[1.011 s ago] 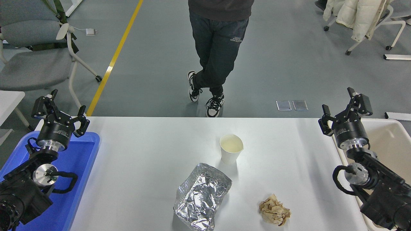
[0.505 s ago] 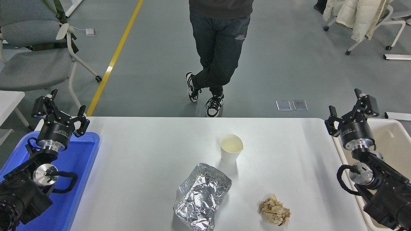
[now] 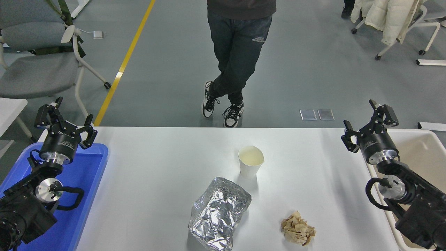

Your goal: Clean the table surface

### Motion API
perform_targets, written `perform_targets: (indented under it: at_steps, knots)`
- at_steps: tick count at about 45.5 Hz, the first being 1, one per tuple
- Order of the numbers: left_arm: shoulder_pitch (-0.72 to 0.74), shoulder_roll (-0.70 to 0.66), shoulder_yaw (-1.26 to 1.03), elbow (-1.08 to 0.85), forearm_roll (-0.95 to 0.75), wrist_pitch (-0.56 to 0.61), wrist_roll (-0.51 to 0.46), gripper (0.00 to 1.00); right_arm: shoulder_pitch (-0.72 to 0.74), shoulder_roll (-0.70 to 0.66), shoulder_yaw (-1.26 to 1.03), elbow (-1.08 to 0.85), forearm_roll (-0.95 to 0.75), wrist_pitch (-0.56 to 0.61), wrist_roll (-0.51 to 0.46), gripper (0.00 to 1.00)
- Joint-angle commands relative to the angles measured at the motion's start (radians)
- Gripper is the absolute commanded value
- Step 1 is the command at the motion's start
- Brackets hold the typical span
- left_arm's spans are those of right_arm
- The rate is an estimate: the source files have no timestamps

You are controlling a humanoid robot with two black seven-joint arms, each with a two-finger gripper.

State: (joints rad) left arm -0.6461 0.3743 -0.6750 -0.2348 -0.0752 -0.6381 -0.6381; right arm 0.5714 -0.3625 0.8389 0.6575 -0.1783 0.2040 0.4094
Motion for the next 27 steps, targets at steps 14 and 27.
perform_targets:
  at_steps: [14, 27]
  knots:
    - [-0.001, 0.0, 0.0, -0.001, 0.0, 0.0, 0.0, 1.0, -0.018, -0.24, -0.041, 0.519, -0.113, -0.13, -0.305, 1.0]
    - [-0.003, 0.0, 0.0, -0.001, 0.002, -0.003, 0.0, 1.0, -0.015, -0.289, -0.041, 0.688, -0.23, -0.121, -0.492, 1.0]
